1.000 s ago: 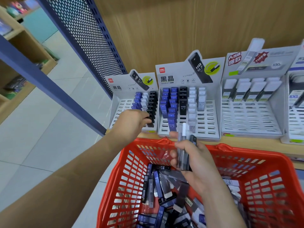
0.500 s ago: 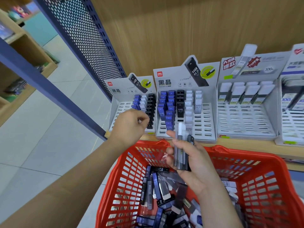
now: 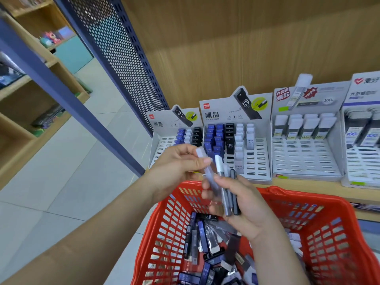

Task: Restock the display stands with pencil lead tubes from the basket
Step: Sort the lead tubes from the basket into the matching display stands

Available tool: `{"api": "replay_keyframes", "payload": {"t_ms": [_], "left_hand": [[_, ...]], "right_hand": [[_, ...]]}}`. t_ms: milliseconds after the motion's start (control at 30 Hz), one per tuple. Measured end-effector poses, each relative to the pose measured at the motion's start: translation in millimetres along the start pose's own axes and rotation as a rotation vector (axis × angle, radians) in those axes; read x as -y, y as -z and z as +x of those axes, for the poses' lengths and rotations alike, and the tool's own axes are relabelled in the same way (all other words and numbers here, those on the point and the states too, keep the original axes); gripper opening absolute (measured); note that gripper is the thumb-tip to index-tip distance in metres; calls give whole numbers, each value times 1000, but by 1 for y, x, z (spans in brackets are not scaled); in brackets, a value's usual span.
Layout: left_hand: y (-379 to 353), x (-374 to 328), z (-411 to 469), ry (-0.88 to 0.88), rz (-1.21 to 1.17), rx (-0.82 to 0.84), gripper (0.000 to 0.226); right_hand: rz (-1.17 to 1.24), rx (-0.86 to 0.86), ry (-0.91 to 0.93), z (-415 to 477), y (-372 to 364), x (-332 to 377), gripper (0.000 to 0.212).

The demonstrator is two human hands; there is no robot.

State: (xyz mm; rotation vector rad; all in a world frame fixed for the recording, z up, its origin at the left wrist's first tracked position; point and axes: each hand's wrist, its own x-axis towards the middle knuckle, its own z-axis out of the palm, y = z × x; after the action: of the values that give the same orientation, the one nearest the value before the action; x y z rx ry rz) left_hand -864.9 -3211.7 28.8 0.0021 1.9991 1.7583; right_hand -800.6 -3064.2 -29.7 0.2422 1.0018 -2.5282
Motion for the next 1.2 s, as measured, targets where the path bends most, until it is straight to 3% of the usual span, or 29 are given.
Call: {"api": "replay_keyframes", "payload": {"t_ms": [100, 167, 233, 433, 600, 700, 833, 1067, 1200], "left_hand": [[-1, -9, -3, -50, 37, -196, 28], [1, -12, -5, -83, 97, -238, 25], [5, -17, -9, -91, 135, -223, 26], [25, -29, -13, -33, 219, -76, 26], [41, -23, -10, 14, 321, -102, 15], [58, -20, 0, -19, 360, -219, 14], [81, -19, 24, -101, 523, -390, 19], [98, -7, 64, -241, 791, -456, 23], [96, -3, 74, -324, 803, -494, 25]], "right_hand": [[-131, -47, 18, -2, -2, 3, 28], [-164, -105, 38, -1, -4, 4, 16], [-176, -170, 60, 1, -4, 4, 8], [-113, -216, 122, 5, -3, -1, 12], [-174, -272, 126, 14, -5, -15, 9], [-107, -281, 77, 18, -7, -17, 3], [-48, -272, 49, 22, 1, -20, 30], [4, -229, 37, 26, 7, -26, 25], [-60, -242, 26, 28, 9, -28, 31]]}}
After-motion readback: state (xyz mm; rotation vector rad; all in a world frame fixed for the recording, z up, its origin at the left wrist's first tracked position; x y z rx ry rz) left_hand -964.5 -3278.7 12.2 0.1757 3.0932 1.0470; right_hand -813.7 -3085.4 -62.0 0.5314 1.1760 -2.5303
